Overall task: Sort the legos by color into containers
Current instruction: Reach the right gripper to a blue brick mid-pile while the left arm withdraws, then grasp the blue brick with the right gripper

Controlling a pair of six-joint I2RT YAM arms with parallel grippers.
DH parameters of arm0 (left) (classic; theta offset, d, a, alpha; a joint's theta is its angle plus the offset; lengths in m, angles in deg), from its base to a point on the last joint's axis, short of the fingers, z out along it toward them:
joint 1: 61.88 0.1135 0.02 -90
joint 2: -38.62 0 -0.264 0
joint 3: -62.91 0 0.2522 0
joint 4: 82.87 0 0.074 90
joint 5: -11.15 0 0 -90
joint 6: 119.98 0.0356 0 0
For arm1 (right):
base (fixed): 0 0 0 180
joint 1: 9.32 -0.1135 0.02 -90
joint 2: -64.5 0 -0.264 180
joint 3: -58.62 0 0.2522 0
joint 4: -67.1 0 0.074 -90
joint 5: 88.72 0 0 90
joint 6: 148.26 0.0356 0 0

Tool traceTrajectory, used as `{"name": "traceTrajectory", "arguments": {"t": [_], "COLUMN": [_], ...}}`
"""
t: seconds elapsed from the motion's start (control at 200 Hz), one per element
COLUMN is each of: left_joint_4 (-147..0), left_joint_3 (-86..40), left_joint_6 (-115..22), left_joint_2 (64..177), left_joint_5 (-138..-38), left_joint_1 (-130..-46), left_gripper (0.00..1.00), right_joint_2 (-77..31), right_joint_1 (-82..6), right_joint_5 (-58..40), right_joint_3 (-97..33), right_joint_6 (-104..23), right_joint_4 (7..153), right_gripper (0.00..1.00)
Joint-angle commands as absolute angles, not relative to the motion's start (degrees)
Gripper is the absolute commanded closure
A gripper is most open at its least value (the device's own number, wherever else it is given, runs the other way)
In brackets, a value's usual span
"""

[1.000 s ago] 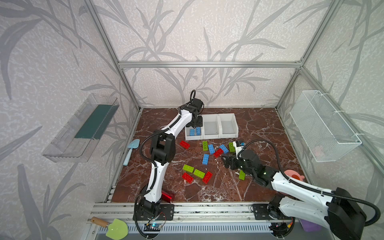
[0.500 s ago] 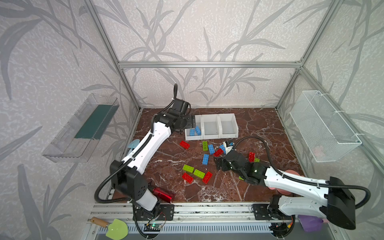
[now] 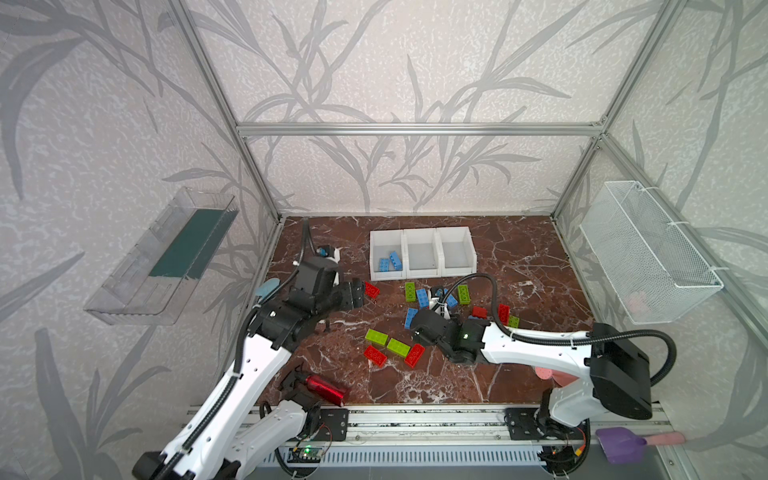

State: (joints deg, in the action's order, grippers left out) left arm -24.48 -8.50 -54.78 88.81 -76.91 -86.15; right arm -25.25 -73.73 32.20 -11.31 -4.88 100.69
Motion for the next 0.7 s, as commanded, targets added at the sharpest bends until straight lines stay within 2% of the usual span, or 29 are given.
{"name": "traceTrajectory", "arguments": {"t": [0.0,0.18,0.43,0.695], "left_joint_4": [-23.9,-23.2,-23.9,-23.9], "left_joint_3": [-4.9,-2.7,-2.1,-1.8], "left_joint_6": [-53.9,-53.3,-52.5,-52.6], "left_joint_2": [82.7,77.3,75.9,74.6], "left_joint_5": [-75.3,-75.1,-78.4,-78.3], "left_joint_1": [-86.3,-86.3,-86.3,-87.4], "left_gripper": [0.11,0.11,0.11,0.11], "right_joint_2": [-29.3,-37.6,-46.7,-53.3], "right_joint_1": [-74.2,-74.2,-74.3,-73.6], "right_joint_5": [35.3,36.0,36.0,36.6], "right_joint_3": [-14.8,-21.3,-27.9,-33.6], "right_joint_6": [2.1,7.3,12.6,12.2], "right_joint_4": [106.4,109.8,111.1,111.4], "right_gripper": [0.15,0.2,0.22,0.31]}}
